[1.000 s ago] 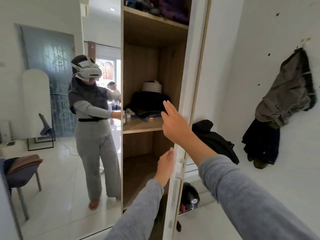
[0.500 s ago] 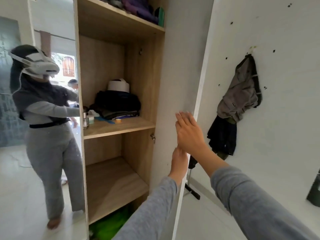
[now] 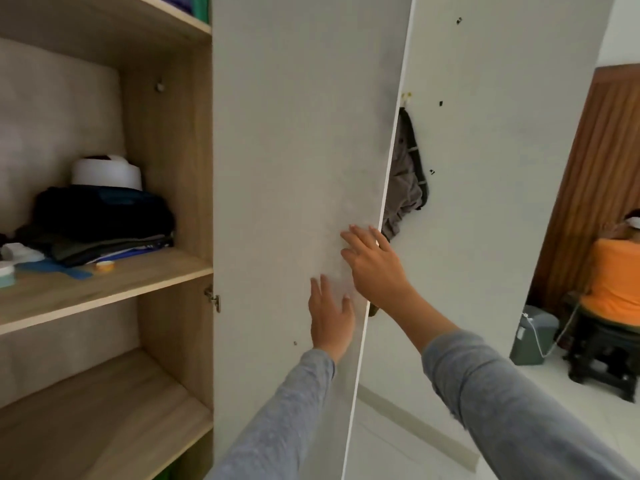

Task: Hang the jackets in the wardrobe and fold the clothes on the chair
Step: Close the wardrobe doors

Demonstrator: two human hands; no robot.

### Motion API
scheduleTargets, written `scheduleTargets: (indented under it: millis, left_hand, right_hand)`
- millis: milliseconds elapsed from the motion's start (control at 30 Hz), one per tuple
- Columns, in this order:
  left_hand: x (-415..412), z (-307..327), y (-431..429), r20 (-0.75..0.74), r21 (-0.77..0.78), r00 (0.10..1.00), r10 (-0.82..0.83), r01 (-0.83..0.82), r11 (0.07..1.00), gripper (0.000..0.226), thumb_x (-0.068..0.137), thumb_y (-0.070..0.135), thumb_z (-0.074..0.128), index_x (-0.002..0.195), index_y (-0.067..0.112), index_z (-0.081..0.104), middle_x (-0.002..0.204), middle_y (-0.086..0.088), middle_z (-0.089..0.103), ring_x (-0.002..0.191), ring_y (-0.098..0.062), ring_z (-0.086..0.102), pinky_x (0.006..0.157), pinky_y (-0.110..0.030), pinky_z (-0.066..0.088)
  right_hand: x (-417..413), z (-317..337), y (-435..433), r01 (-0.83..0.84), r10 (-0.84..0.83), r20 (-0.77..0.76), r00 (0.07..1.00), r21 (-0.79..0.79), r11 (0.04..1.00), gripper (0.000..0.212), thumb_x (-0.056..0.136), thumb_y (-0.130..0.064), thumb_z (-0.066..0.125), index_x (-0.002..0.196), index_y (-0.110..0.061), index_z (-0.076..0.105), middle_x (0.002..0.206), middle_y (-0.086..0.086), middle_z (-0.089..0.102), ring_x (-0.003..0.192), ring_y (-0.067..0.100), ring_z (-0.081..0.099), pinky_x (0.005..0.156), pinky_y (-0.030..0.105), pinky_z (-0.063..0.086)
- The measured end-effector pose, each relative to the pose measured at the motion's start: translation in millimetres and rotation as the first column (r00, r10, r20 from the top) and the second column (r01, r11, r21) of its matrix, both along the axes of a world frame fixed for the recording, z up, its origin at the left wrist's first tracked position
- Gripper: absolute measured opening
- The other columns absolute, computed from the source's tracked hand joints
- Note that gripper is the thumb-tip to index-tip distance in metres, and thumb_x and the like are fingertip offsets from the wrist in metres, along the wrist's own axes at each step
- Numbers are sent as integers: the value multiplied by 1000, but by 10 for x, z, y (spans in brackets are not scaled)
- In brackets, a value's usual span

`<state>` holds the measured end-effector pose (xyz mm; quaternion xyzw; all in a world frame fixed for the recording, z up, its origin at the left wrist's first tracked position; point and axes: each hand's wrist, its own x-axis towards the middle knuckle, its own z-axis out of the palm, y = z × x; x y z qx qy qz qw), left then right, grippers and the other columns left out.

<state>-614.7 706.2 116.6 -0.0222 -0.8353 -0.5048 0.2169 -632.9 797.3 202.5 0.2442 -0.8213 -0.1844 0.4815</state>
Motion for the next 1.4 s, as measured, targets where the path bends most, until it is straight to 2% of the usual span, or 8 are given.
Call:
scheduleTargets:
  millis: [333, 567, 767, 900, 1000, 1133, 1267, 1400]
  left_hand:
    - [-1090, 187, -281, -178, -389, 983, 39, -107, 915, 67, 99, 35, 38, 151, 20, -1, 159, -2, -13, 146, -20, -5, 109, -39, 30]
    - [-1444, 173, -602, -338, -541, 928, 159, -330, 774, 70, 91, 54, 13, 152, 21, 5, 159, -12, -3, 146, -31, 1, 109, -55, 24]
    - [-1480, 163, -697, -324, -585, 940, 111, -291, 757, 70, 92, 54, 14, 151, 19, 6, 159, -7, -4, 146, -26, 0, 110, -55, 28]
    - [-1466, 159, -795, -326, -603, 943, 73, -266, 752, 68, 90, 57, 11, 146, 25, -11, 152, 4, -22, 145, -18, -10, 114, -50, 23]
    - [-1413, 193, -865, -291, -626, 955, 54, -233, 744, 65, 97, 52, 22, 148, 27, -11, 153, 6, -22, 145, -14, -13, 116, -47, 19]
    - [-1211, 212, -1052, -272, -661, 958, 88, -253, 706, 61, 100, 45, 25, 150, 28, -5, 156, 5, -19, 143, -10, -19, 119, -45, 9]
    - [-839, 191, -1482, -232, -671, 957, 176, -289, 683, 60, 100, 45, 23, 150, 28, -7, 153, 7, -24, 139, -8, -24, 119, -44, 2]
    - [-228, 200, -2081, -220, -673, 924, 313, -376, 637, 57, 101, 42, 24, 151, 25, 1, 158, 3, -14, 140, -9, -22, 119, -44, -1]
  right_hand:
    - [-871, -55, 401, 29, -23, 87, 996, -65, 997, 50, 76, -8, 27, 107, -10, 67, 132, 16, 55, 126, 35, 49, 102, 45, 44]
    - [-1157, -313, 398, -27, 23, -64, 998, -73, 997, 51, 92, -29, 41, 141, -15, 42, 151, 10, 34, 141, 35, 23, 115, 48, 22]
    - [-1350, -506, 289, -37, 18, -111, 994, -163, 986, 52, 95, -30, 40, 144, -11, 37, 152, 12, 30, 142, 33, 20, 116, 48, 19]
    - [-1363, -547, 232, -45, 25, -100, 995, -204, 978, 52, 96, -30, 39, 144, -10, 36, 153, 12, 28, 143, 33, 19, 116, 49, 18]
    - [-1308, -579, 171, 3, -20, -72, 997, -228, 974, 53, 95, -26, 40, 145, -8, 34, 154, 12, 27, 143, 34, 19, 115, 50, 19]
    - [-1173, -678, -2, 28, -19, 39, 999, -252, 967, 58, 88, -13, 32, 145, -8, 32, 155, 12, 23, 144, 35, 14, 117, 52, 8]
    - [-947, -680, -571, 112, 10, 304, 953, -378, 919, 67, 77, -7, 30, 143, -8, 35, 156, 13, 18, 145, 35, 6, 116, 51, -4]
    - [-576, -641, -1319, 153, 189, 656, 731, -428, 891, 69, 91, -13, 39, 150, -16, 6, 158, 10, -12, 145, 31, -13, 118, 45, 3]
